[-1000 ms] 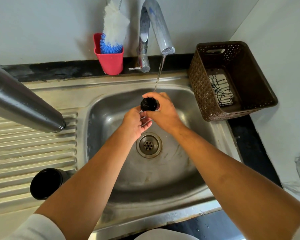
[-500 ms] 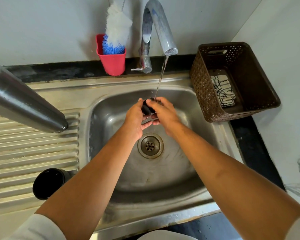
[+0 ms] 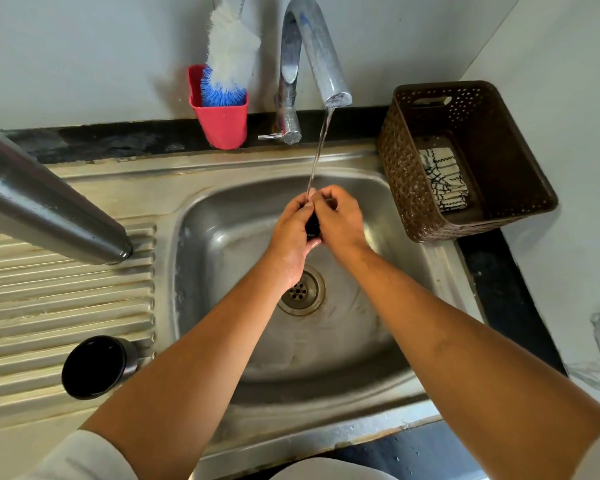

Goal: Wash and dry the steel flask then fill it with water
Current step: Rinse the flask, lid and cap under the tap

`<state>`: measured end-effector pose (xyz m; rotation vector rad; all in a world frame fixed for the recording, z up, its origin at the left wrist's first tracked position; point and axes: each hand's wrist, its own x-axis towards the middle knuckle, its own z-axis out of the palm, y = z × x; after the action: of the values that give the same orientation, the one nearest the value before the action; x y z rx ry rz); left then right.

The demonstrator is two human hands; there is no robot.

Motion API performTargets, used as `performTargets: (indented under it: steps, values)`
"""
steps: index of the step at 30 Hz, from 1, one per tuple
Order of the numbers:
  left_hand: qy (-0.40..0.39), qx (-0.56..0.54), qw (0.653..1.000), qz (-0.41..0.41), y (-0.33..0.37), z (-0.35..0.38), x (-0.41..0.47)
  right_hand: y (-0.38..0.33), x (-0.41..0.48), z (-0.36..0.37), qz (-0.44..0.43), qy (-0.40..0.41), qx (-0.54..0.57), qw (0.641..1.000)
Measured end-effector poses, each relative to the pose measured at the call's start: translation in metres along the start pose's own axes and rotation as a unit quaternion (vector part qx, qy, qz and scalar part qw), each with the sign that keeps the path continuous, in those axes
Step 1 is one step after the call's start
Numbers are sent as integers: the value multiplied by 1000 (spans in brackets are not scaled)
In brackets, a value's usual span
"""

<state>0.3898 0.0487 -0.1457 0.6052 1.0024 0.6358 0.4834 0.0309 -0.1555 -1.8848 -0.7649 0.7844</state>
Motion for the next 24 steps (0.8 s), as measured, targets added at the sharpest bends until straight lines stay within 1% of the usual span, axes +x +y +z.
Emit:
performTargets:
  steps: [1,2,4,5,6,7,9,11,12,13,15,17,18,20,22,24]
  values:
    - [9,-4,1000,7,-1,1,0,1,1,0,3,-10,-6,1000]
    - [34,-6,999,15,-1,1,1,1,1,0,-2,-37,-5,999]
    - [90,-15,995,26,3,-3,6,5,-2,4,-14,-112,13,994]
    - [102,-25,994,26,5,-5,7,5,-4,6,-15,-138,30,990]
    - [105,-34,994,23,7,-6,7,3,-6,7,-16,-145,36,989]
    - [102,-37,994,19,8,-5,6,1,-6,6,-20,-132,31,991]
    - [86,-28,996,13,10,1,2,-5,-3,6,-21,-60,16,998]
    - [59,-17,998,18,10,7,0,-9,3,6,17,-5,37,999]
    - [50,-13,998,21,10,8,-1,-11,5,5,33,-1,41,999]
    - [49,-13,998,26,11,8,-1,-13,6,5,33,-13,31,999]
    - [82,-19,996,33,17,3,3,-13,5,6,6,-84,18,996]
    - [117,-34,992,17,27,-1,10,-12,1,9,-6,-159,31,987]
    - [122,-34,992,8,31,-2,13,-12,-1,9,-10,-172,26,985]
    - [115,-20,993,-2,36,-2,15,-11,1,7,-22,-158,-9,987]
    - [102,1,995,5,36,-1,15,-14,3,1,-6,-147,-17,989]
    - [97,3,995,34,42,-2,18,-22,4,-4,69,-154,52,984]
